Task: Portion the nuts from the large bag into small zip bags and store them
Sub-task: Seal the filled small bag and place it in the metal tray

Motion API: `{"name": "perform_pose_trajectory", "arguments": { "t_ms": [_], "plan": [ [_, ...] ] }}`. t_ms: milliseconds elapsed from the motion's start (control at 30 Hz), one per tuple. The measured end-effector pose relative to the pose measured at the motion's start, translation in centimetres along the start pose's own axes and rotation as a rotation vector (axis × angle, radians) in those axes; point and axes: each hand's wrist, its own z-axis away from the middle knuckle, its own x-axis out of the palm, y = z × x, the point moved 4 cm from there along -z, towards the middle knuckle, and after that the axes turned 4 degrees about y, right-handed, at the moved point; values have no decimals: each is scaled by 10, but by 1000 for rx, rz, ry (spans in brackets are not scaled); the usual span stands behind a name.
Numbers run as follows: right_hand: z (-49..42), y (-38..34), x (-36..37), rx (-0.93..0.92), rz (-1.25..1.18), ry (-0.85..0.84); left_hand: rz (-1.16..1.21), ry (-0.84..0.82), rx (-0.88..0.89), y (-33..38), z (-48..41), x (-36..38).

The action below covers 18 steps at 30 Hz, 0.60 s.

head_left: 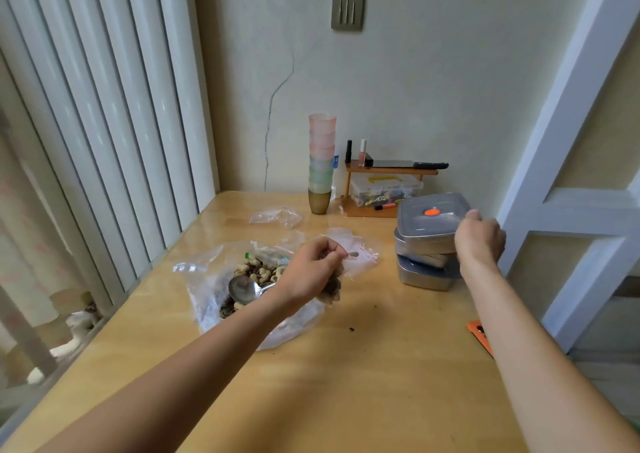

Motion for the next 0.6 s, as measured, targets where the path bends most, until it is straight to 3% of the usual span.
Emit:
{"name": "perform_pose_trajectory", "arguments": {
  "t_ms": [100, 233, 300, 367, 500, 600],
  "plan": [
    [21, -10, -18, -133, -83, -65, -98, -76, 14, -6, 9, -16],
    [50, -2, -11, -163, -196, -427, -370, -463, -71, -24, 38, -21],
    [61, 13, -2, -93, -266, -568, -619, -413, -55, -33, 47, -29],
    [72, 33, 8, -35, -264, -680, -711, -278, -31, -41, 49, -41],
    [102, 69, 19, 53, -149, -879, -502, 19, -77, -63, 54, -78],
    [123, 87, 32, 82, -50, -983, -354, -4, -97, -71, 65, -91]
  ]
}}
